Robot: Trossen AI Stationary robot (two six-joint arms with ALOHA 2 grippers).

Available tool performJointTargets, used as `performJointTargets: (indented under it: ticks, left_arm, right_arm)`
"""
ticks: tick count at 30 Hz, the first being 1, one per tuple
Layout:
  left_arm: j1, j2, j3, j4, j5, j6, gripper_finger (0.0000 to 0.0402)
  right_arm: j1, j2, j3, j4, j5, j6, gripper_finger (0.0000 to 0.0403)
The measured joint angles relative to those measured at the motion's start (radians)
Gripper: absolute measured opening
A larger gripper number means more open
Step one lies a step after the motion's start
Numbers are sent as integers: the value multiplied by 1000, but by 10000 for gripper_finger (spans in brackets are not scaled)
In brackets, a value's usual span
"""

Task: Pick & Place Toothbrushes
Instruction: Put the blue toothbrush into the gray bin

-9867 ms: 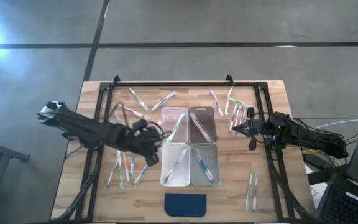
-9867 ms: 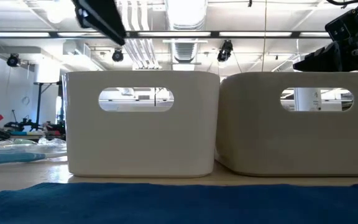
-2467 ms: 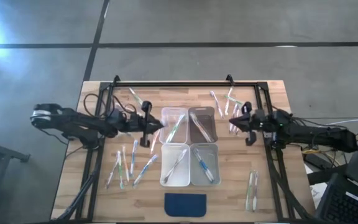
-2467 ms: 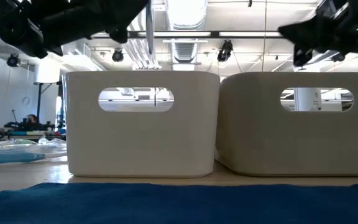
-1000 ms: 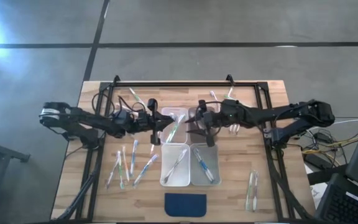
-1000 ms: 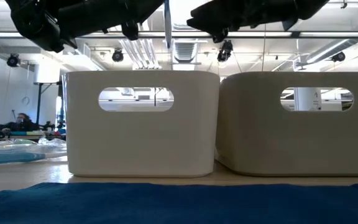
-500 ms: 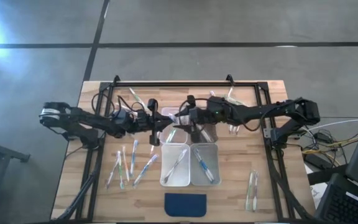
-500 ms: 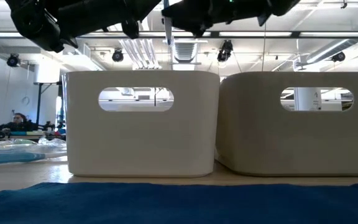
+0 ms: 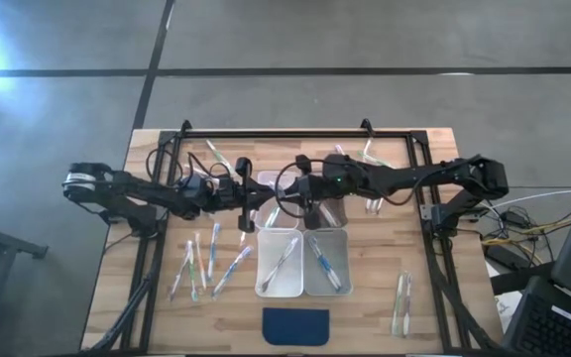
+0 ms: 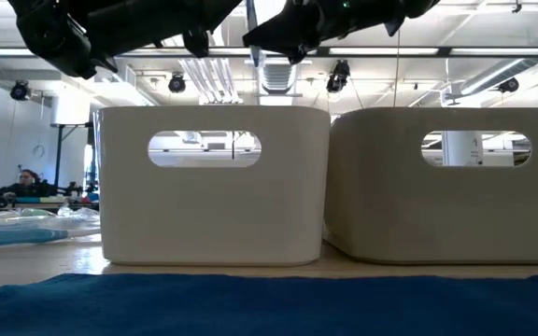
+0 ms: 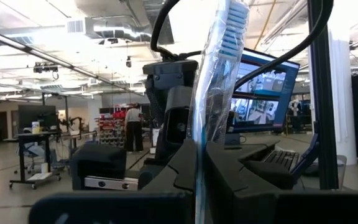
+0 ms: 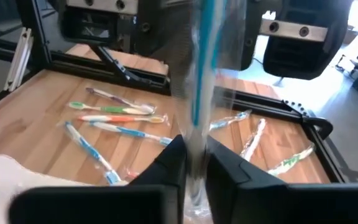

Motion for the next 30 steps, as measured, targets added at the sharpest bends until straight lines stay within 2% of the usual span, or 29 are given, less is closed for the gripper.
performJointTargets:
  ticks: [5,9,17,21,25,30]
  left_arm:
    - [0,0,0,-3,0,0,25]
    - [0,0,-2,-11,0,-5,51]
    - [-2,-1,-2,-59,3,19,158]
    - [-1,-14,-2,-94,2,68,202]
    - [-1,-29,-2,-139,-20,155,218]
    - [-1,-40,-2,-234,-187,194,217]
  right_arm:
    - [0,2,-9,11,0,-3,25]
    - [0,4,-12,9,0,-3,24]
    - [-1,-23,-5,-27,4,26,24]
    - [-3,-80,-4,-154,4,141,23]
    - [5,-161,-4,-303,52,254,23]
    - [54,-241,-4,-486,207,357,23]
